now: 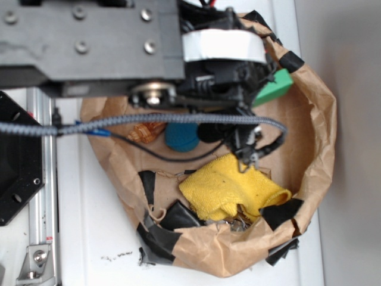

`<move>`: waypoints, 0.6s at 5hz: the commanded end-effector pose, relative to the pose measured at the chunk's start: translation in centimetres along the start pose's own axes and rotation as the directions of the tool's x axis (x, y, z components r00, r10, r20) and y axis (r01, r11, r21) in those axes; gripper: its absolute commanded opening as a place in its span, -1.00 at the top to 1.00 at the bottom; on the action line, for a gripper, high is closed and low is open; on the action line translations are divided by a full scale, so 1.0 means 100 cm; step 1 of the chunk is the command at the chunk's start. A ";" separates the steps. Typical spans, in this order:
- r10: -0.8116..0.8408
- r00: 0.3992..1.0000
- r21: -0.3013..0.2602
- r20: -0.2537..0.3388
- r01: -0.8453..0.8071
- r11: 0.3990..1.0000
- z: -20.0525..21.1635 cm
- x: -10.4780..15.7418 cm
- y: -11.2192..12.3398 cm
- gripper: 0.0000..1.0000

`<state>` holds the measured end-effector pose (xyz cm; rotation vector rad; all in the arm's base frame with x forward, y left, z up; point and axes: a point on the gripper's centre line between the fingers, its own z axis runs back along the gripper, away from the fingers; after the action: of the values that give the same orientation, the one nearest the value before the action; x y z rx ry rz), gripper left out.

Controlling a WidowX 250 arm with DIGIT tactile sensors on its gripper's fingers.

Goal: Grab the green block.

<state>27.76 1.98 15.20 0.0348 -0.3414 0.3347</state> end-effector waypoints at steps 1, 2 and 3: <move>-0.158 0.987 -0.050 -0.026 0.156 0.986 0.004 0.009 0.002 1.00; -0.170 0.985 -0.096 -0.035 0.166 0.981 0.004 0.009 0.000 1.00; -0.152 0.988 -0.095 -0.039 0.148 0.984 0.004 0.008 0.002 1.00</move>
<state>27.85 0.61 14.65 -0.0367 -0.2705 0.1633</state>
